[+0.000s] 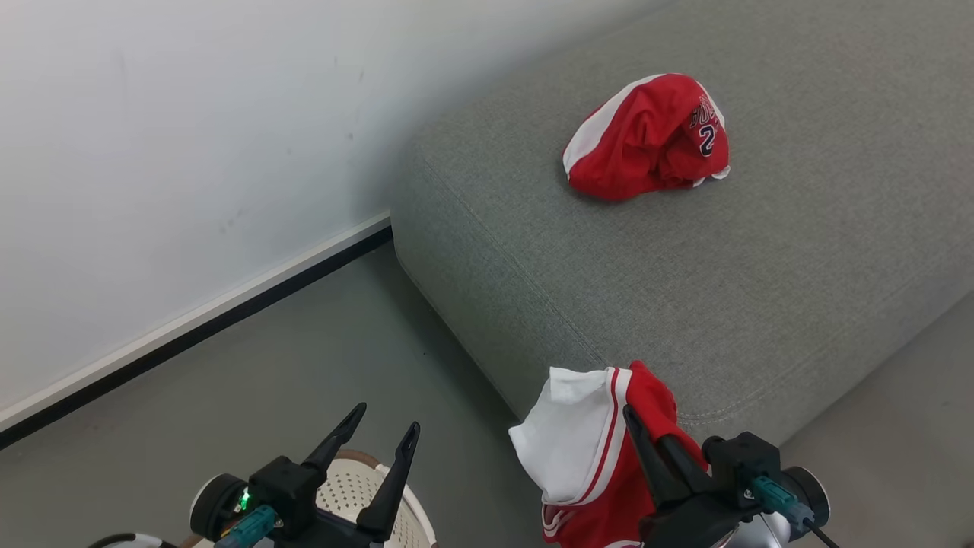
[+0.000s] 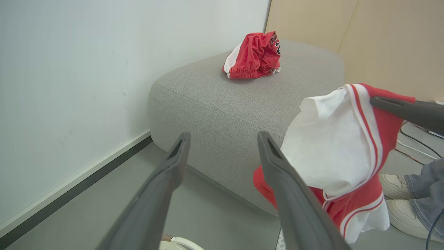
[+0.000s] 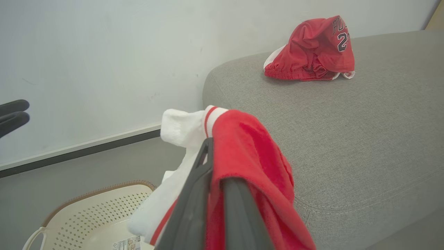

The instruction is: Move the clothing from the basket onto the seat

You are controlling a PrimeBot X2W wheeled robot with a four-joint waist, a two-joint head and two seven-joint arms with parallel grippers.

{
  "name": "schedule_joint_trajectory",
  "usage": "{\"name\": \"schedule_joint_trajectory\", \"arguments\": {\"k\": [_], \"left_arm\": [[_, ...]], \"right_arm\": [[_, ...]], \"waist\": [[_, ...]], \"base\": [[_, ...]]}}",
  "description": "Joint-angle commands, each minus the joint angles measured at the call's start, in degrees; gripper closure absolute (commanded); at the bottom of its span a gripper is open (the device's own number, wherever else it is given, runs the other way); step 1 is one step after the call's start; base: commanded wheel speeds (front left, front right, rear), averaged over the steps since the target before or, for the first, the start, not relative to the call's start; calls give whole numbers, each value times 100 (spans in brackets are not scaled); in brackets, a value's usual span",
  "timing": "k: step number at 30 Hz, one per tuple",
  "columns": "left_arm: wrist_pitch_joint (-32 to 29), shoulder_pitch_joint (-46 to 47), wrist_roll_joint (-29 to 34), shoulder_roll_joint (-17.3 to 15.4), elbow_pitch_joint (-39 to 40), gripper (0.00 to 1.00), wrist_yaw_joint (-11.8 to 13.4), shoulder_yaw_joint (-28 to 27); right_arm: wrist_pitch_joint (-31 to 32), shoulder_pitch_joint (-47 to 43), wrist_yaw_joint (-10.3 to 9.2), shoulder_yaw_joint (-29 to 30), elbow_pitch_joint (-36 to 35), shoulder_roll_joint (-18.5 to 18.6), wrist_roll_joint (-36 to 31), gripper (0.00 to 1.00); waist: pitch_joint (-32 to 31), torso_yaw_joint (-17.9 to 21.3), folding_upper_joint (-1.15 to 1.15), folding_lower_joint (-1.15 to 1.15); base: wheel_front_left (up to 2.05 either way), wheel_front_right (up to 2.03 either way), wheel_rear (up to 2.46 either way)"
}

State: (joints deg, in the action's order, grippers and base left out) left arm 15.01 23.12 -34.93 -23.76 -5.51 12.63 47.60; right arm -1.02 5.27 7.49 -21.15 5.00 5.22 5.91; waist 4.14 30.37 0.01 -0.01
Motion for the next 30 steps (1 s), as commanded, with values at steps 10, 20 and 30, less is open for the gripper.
{"name": "schedule_joint_trajectory", "arguments": {"k": [10, 20, 30], "left_arm": [[23, -79, 112, 41, 37, 0, -87, 48], [-25, 367, 394, 40, 250, 0, -159, 134], [-558, 1116, 859, -348, 970, 0, -153, 155]], "right_arm": [[-37, 315, 0, -197, 39, 105, -24, 100], [20, 1703, 0, -473, -162, 768, 385, 100], [163, 4692, 0, -376, -158, 2186, 1410, 100]], "waist": [[73, -95, -1, 1], [909, -503, -1, 1], [2529, -829, -1, 1]], "base": [[0, 0, 0], [0, 0, 0], [0, 0, 0]]}}
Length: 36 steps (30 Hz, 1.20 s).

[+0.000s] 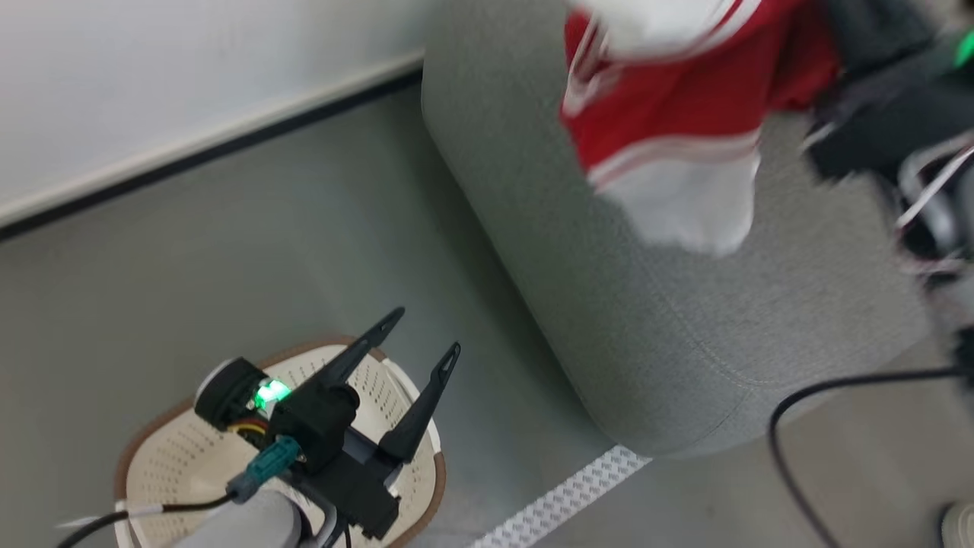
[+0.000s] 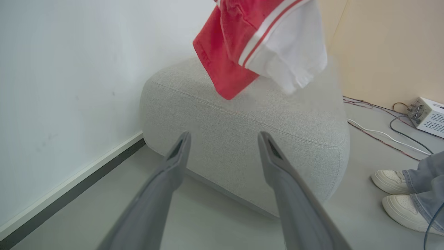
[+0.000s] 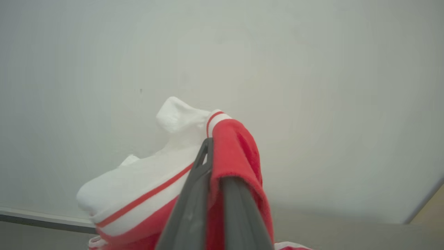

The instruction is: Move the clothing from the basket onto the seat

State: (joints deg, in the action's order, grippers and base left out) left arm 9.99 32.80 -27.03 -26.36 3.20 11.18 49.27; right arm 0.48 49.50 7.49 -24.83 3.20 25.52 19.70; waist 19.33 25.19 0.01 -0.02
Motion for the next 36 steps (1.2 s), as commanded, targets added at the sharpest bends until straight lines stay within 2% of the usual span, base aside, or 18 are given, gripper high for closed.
{"name": "schedule_joint_trajectory", "arguments": {"k": [1, 3, 8, 11, 16, 21, 23, 28, 29, 30, 31, 36], "left_arm": [[-108, 210, 121, -140, 174, 0, -14, -13], [-153, 259, 162, -185, 245, 0, -15, -10], [-410, 484, 368, -373, 706, 0, 100, -76], [-575, 533, 451, -436, 1013, 0, 153, -35], [-881, 502, 647, -621, 1510, 0, 272, 32], [-1095, 393, 762, -769, 1882, 0, 404, 54], [-1193, 446, 801, -777, 2015, 0, 433, 88], [-1218, 616, 868, -672, 2091, 0, 364, 166], [-1193, 618, 868, -652, 2068, 0, 356, 173], [-1162, 621, 845, -617, 2036, 0, 343, 193], [-1126, 628, 828, -592, 2006, 0, 321, 205], [-835, 602, 728, -409, 1720, 0, 294, 220]], "right_arm": [[16, 511, 0, -25, 91, 281, 110, 100], [42, 705, 0, -32, 175, 419, 155, 100], [170, 1760, -2, -76, 684, 1184, 262, 100], [30, 2205, -2, 365, 1256, 1387, 476, 100], [-277, 2717, -2, 1189, 2416, 1720, 420, 100], [-534, 2687, -2, 1747, 3503, 1664, 312, 100], [-576, 2342, -2, 1771, 4126, 1520, 198, 100], [-706, 2030, -1, 1792, 4936, 1301, -88, 100], [-777, 1938, -2, 1786, 5061, 1246, -176, 83], [-812, 1851, -1, 1775, 5178, 1201, -235, 28], [-873, 1795, -2, 1761, 5281, 1195, -313, 0], [-1106, 1627, -2, 2065, 5787, 1218, -538, 0]], "waist": [[1144, -337, -1, 2], [1260, -369, -1, 2], [1818, -419, -1, 2], [2017, -466, -1, 2], [2295, -496, -1, 2], [2507, -465, -1, 2], [2615, -449, -1, 2], [2618, -514, -1, 2], [2585, -532, -1, 2], [2533, -560, -1, 2], [2468, -600, -1, 2], [1891, -942, -1, 2]], "base": [[0, 0, 0], [0, 0, 0], [0, 0, 0], [0, 0, 0], [0, 0, 0], [0, 0, 0], [0, 0, 0], [0, 0, 0], [0, 0, 0], [0, 0, 0], [0, 0, 0], [0, 0, 0]]}}
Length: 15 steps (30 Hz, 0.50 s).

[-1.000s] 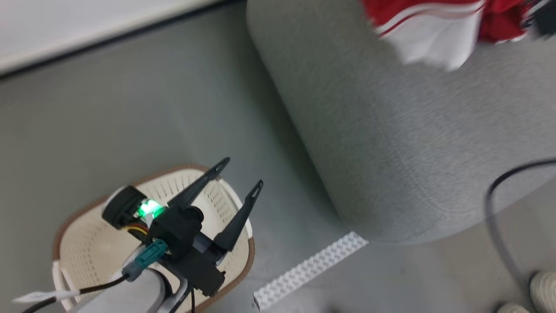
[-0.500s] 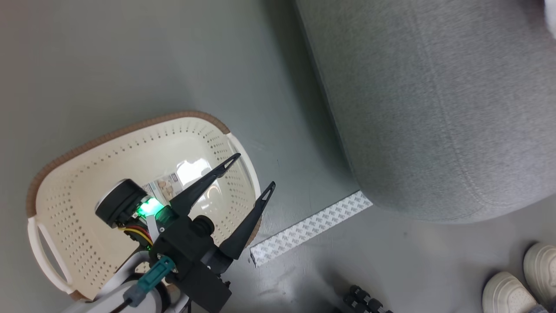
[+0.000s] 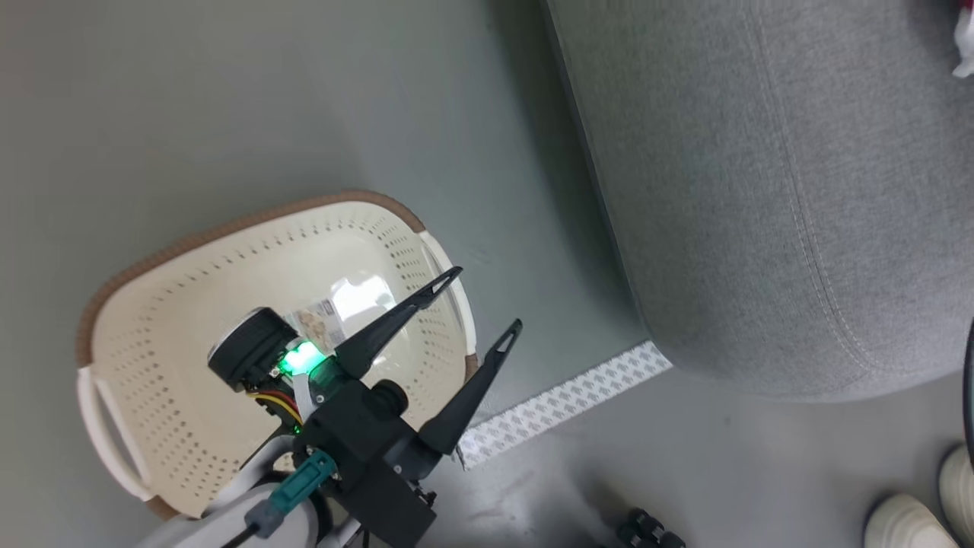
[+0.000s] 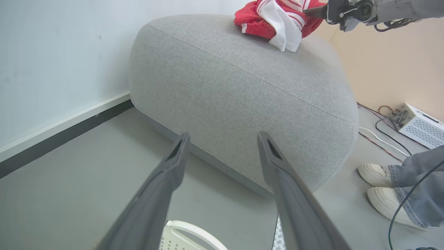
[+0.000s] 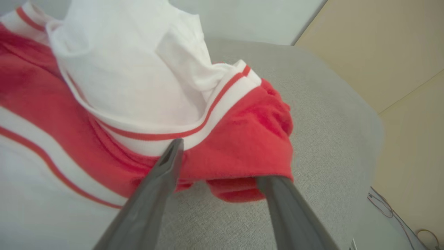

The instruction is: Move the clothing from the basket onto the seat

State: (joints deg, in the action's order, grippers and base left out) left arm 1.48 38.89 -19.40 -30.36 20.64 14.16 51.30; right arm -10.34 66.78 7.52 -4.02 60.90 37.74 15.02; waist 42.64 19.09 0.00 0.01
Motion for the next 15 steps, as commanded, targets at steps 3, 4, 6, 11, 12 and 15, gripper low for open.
{"name": "schedule_joint_trajectory", "arguments": {"k": [3, 4, 6, 11, 12, 15], "left_arm": [[184, -128, -153, 186, -274, 0, 74, 0], [259, -196, -197, 250, -371, 0, 91, 0], [430, -323, -293, 354, -607, 0, 90, 37], [800, -727, -673, 636, -1082, 0, 140, 11], [877, -837, -784, 684, -1195, 0, 121, 15], [1083, -1237, -1120, 822, -1550, 0, 79, -29]], "right_arm": [[-70, -177, -5, 59, 118, 47, -362, 0], [-29, -244, -6, 36, 161, -15, -467, 0], [22, -409, -6, 36, 255, -74, -552, 0], [24, -764, -6, -150, 293, -138, -511, 0], [11, -887, -6, -211, 272, -187, -428, 0], [-19, -1263, -5, -321, 156, -482, -47, 0]], "waist": [[-870, -543, 0, -1], [-1034, -601, 0, -1], [-1434, -726, 0, -1], [-2262, -948, 0, -1], [-2447, -992, 0, -1], [-3076, -1079, 0, -1]], "base": [[0, 0, 0], [0, 0, 0], [0, 0, 0], [0, 0, 0], [0, 0, 0], [0, 0, 0]]}}
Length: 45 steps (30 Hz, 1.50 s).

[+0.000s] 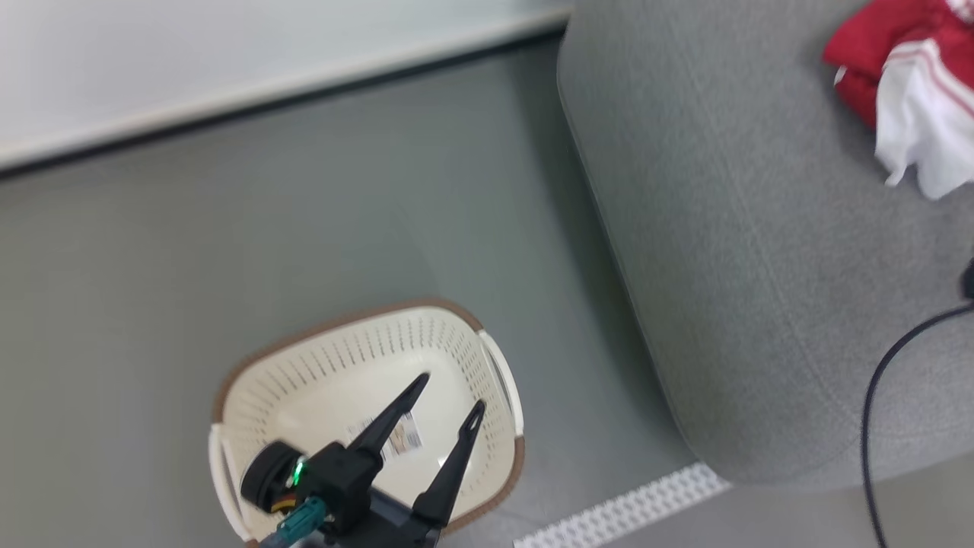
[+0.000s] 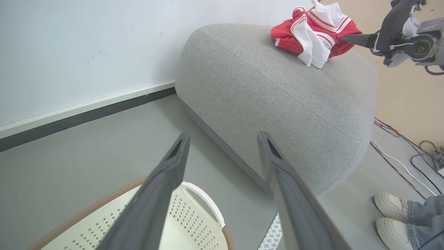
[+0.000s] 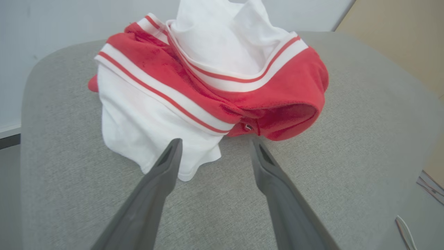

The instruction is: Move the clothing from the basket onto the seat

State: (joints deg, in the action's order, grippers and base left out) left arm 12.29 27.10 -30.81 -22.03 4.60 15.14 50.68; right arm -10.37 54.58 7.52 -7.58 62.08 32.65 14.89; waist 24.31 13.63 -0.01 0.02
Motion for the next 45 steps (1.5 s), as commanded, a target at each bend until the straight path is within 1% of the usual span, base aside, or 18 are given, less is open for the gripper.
{"name": "schedule_joint_trajectory", "arguments": {"k": [1, 4, 7, 9, 12, 15, 19, 22, 26, 30, 32, 33, 35, 38, 39, 43, 45], "left_arm": [[80, -265, -118, 29, -160, 0, 56, -38], [174, -597, -196, 99, -398, 0, 237, -143], [244, -875, -211, 165, -494, 0, 397, -288], [269, -1053, -260, 216, -551, 0, 476, -422], [290, -1282, -293, 293, -594, 0, 663, -764], [296, -1555, -256, 383, -542, 0, 729, -1226], [295, -1851, -51, 526, -469, 0, 630, -1823], [294, -2104, 118, 618, -392, 0, 483, -2292], [295, -2412, 366, 728, -364, 0, 244, -2877], [296, -2657, 622, 841, -406, 0, 19, -3265], [296, -2729, 753, 892, -398, 0, -123, -3474], [296, -2739, 888, 896, -354, 0, -183, -3588], [296, -2885, 967, 1016, -290, 0, -346, -3835], [296, -3049, 1111, 1123, -247, 0, -666, -4144], [296, -3049, 1111, 1123, -247, 0, -666, -4144], [296, -3249, 1236, 1251, -377, 0, -1156, -4403], [296, -3255, 1300, 1317, -418, 0, -1353, -4543]], "right_arm": [[1, -289, -6, -145, -145, -63, 153, 0], [24, -788, -6, -388, -522, -232, 455, 0], [27, -1255, -6, -495, -1043, -255, 798, 0], [-18, -1657, -5, -484, -1375, -268, 979, 0], [-89, -2226, -6, -357, -1918, -318, 1135, 0], [-153, -2772, -6, -171, -2398, -409, 923, 0], [-220, -3460, -5, 269, -3004, -763, 586, 0], [-200, -3911, -5, 547, -3577, -1136, 202, 0], [-204, -4484, -5, 903, -4360, -1809, -281, 0], [-232, -4994, -5, 942, -5077, -2417, -638, 0], [-272, -5230, -5, 911, -5352, -2648, -784, 0], [-276, -5338, -5, 865, -5465, -2725, -861, 0], [-298, -5522, -5, 775, -5634, -2840, -961, 0], [-252, -5725, -5, 589, -5729, -2928, -1059, 0], [-252, -5725, -5, 589, -5729, -2928, -1059, 0], [-154, -5824, -5, 440, -5745, -2951, -1200, 0], [-126, -5908, -5, 391, -5747, -2957, -1346, 0]], "waist": [[-1575, -594, 1, -2], [-2020, -729, 1, -2], [-2293, -885, 1, -2], [-2450, -1022, 1, -2], [-2578, -1219, 1, -2], [-2672, -1372, 1, -2], [-2798, -1570, 1, -2], [-2874, -1649, 1, -2], [-2920, -1709, 1, -2], [-2949, -1762, 1, -2], [-2958, -1790, 1, -2], [-2960, -1804, 1, -2], [-2972, -1829, 1, -2], [-2981, -1841, 1, -2], [-2981, -1841, 1, -2], [-2983, -1859, 1, -2], [-2981, -1874, 1, -2]], "base": [[0, 0, 0], [0, 0, 0], [0, 0, 0], [0, 0, 0], [0, 0, 0], [0, 0, 0], [0, 0, 0], [0, 0, 0], [0, 0, 0], [0, 0, 0], [0, 0, 0], [0, 0, 0], [0, 0, 0], [0, 0, 0], [0, 0, 0], [0, 0, 0], [0, 0, 0]]}}
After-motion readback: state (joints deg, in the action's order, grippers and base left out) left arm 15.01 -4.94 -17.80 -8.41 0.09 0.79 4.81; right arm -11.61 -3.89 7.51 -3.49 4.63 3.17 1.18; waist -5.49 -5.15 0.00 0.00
